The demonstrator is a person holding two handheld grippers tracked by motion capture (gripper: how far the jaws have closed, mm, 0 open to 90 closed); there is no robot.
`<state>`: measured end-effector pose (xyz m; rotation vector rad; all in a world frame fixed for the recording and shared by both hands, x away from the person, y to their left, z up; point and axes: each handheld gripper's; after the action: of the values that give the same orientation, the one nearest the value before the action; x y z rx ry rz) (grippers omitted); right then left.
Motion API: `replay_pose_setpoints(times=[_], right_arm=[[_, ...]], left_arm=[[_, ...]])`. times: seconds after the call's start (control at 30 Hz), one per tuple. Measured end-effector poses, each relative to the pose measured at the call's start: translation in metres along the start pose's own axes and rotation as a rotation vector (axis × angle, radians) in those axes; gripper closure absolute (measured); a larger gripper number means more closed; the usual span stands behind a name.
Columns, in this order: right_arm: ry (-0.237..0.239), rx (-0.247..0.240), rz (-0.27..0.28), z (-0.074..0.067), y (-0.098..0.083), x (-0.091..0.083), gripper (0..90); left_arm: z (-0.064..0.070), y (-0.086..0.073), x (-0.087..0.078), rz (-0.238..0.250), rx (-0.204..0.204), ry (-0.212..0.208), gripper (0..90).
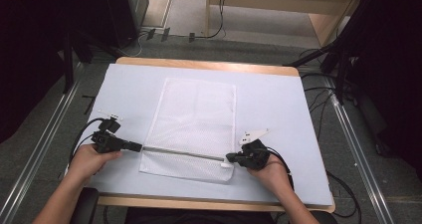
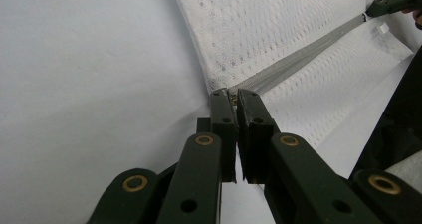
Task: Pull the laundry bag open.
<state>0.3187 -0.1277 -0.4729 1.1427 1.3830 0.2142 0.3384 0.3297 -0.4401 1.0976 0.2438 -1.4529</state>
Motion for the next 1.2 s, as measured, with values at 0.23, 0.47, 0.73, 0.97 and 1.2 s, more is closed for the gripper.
replay_pose_setpoints(times=[0.23,0.47,0.73,0.97,1.2], right_arm=[[0.001,0.001,0.0,0.001,0.001,0.0,90.0],[0.007,0.011,-0.007,0.003,0.002,0.0,90.0],[0.025,0.013,0.021,0.0,0.009,0.003,71.1],[-0.027,0.033,0.092,0.008,0.013,-0.004,54.5],[-0.082,0.049,0.141,0.019,0.016,-0.014,48.1]], left_arm=[[0.003,-0.007,-0.001,0.01,-0.006,-0.008,87.6],[0.004,-0.008,-0.003,0.038,0.02,-0.002,86.3],[0.004,-0.007,-0.011,0.137,0.069,0.003,64.4],[0.007,-0.002,-0.013,0.191,0.105,0.066,52.2],[0.008,0.011,-0.013,0.224,0.151,0.131,46.0]])
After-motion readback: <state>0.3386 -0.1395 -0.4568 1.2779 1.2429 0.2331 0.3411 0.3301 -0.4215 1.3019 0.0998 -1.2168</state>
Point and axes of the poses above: each handheld gripper's, and its own axes: x roughly forward along the jaws, y roughly out of its top, z roughly to its right, and after that the axes turned 5 degrees about z, right-handed
